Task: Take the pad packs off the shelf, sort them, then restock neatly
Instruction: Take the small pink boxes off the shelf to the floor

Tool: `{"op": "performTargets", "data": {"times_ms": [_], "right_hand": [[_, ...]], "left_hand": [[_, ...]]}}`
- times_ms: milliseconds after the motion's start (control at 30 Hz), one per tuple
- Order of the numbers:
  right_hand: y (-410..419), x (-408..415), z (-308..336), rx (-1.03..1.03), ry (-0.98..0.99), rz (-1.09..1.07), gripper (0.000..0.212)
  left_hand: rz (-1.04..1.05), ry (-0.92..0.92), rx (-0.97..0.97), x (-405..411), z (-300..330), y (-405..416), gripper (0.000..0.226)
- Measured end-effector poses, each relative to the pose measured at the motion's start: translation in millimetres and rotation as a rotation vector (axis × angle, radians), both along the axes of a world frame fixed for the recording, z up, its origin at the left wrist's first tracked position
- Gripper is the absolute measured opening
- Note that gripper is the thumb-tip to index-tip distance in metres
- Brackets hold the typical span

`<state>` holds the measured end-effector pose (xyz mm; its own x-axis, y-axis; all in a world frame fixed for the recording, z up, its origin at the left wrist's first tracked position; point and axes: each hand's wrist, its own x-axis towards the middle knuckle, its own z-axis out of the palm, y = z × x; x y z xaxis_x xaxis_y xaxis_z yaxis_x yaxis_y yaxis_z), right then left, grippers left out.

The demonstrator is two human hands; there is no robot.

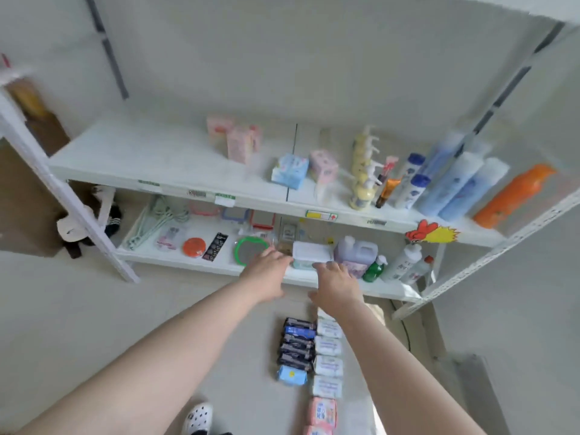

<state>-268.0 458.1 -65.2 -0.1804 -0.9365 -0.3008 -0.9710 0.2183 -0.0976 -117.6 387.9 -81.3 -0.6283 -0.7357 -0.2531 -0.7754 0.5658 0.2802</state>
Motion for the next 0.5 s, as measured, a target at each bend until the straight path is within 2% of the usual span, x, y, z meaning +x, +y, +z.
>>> {"op": "performTargets", "data": {"times_ms": [167,367,500], "right_hand": [[-59.9,13.4,68.1,-0.193,0.098,0.037,0.053],[-132.9,46.8,70.1,-0.198,0.172,0.028,0.058],[-183.4,79.4,66.7,-0.175,0.136,-0.011,0.061]], "left_hand": [[0.006,0.01,-0.198,21.3,64.0,-60.5,0.079],[-0.033,-0.095,-0.284,70.3,75.1,-134.5,0.074],[-0.086,-0.152,-0.295,101.8,75.2,-192.2,0.07]]}}
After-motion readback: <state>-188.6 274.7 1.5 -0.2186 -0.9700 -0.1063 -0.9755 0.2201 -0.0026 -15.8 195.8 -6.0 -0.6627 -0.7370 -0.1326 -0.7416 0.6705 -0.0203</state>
